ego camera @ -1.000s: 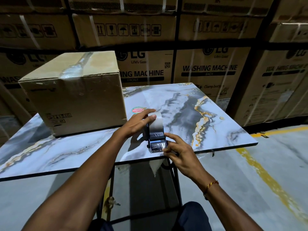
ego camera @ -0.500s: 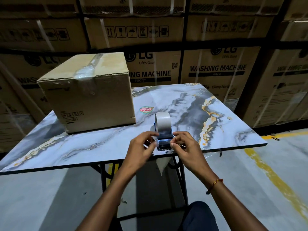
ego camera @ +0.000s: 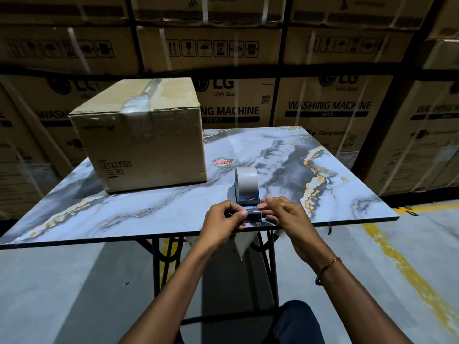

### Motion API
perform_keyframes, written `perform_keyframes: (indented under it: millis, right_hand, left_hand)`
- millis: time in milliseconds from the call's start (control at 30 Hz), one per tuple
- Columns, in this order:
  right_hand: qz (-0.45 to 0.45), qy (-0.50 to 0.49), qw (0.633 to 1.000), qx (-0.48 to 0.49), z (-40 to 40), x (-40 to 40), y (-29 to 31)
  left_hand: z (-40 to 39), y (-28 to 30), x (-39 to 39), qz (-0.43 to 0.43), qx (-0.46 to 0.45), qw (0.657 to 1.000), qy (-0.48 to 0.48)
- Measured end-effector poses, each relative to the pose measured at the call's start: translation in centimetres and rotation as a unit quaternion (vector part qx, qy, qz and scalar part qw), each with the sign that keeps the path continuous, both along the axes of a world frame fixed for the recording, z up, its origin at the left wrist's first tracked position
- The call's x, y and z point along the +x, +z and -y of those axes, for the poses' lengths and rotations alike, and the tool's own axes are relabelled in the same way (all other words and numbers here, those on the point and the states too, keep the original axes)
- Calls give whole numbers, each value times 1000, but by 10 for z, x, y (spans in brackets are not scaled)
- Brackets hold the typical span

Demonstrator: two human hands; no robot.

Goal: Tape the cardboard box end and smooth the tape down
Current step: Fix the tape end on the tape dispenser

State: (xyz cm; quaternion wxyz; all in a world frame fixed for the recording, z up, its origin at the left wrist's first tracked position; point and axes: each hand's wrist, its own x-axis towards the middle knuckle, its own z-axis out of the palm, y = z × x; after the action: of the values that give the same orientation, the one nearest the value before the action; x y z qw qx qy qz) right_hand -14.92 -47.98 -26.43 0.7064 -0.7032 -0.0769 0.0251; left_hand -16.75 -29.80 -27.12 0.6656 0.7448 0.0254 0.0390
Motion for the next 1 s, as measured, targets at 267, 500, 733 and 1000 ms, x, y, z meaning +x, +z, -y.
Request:
perform_keyframes:
  millis: [267,500,733,1000]
  right_hand:
    - [-65,-63,978,189,-5,-8,-4]
    - [22,-52,998,18,-3,-11,-14]
    - [55,-46,997,-32,-5,-9,-13]
    - [51,-24,993,-101,-8,-4,-12]
  left_hand:
    - [0,1,0,-24,-48,999,0]
    - [-6,5,-1,-36,-83,996,-16]
    - [-9,5,0,-37,-75,996,-32]
    - [-9,6,-2,-36,-77,996,-34]
